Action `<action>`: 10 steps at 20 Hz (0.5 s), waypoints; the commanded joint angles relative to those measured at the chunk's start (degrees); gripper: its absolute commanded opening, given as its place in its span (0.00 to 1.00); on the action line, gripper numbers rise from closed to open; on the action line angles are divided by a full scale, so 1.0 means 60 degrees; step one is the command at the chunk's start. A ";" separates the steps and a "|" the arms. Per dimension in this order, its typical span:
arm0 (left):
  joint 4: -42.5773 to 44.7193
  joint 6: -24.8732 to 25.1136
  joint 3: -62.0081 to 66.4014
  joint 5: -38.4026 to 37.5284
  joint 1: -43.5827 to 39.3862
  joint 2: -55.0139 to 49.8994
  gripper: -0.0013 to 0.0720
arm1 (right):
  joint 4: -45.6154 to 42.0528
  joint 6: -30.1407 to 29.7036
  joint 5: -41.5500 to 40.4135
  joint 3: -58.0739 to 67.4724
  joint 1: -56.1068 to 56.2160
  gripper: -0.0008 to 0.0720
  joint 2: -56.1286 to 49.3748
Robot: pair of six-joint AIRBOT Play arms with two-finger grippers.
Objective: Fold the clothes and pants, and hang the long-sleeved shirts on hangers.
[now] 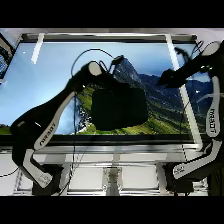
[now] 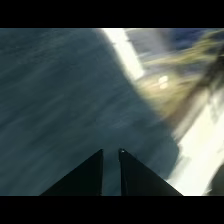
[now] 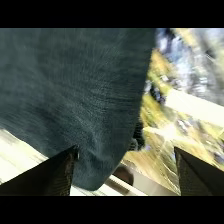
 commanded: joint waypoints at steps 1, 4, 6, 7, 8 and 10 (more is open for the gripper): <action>0.1705 -0.0517 -0.0025 -0.1548 0.0991 0.0259 0.21 | 0.0178 -0.1253 -0.1694 -0.2007 0.0721 0.96 -0.0004; 0.2546 -0.0579 -0.0044 -0.2102 0.1392 0.0594 0.21 | 0.0226 -0.1967 -0.2881 -0.2947 0.1464 0.96 -0.0160; 0.3075 -0.0586 -0.0058 -0.2397 0.1443 0.0721 0.21 | 0.0157 -0.2018 -0.2885 -0.2976 0.1810 0.95 -0.0510; 0.3395 -0.0637 -0.0113 -0.2565 0.1428 0.0765 0.21 | 0.0146 -0.2007 -0.2885 -0.2973 0.1942 0.95 -0.0688; 0.3639 -0.0732 -0.0240 -0.2677 0.1428 0.0805 0.21 | 0.0124 -0.1931 -0.2885 -0.2973 0.2058 0.94 -0.0860; 0.3756 -0.0732 -0.0685 -0.2703 0.1428 0.0922 0.21 | 0.0124 -0.1785 -0.2830 -0.2973 0.2237 0.75 -0.1118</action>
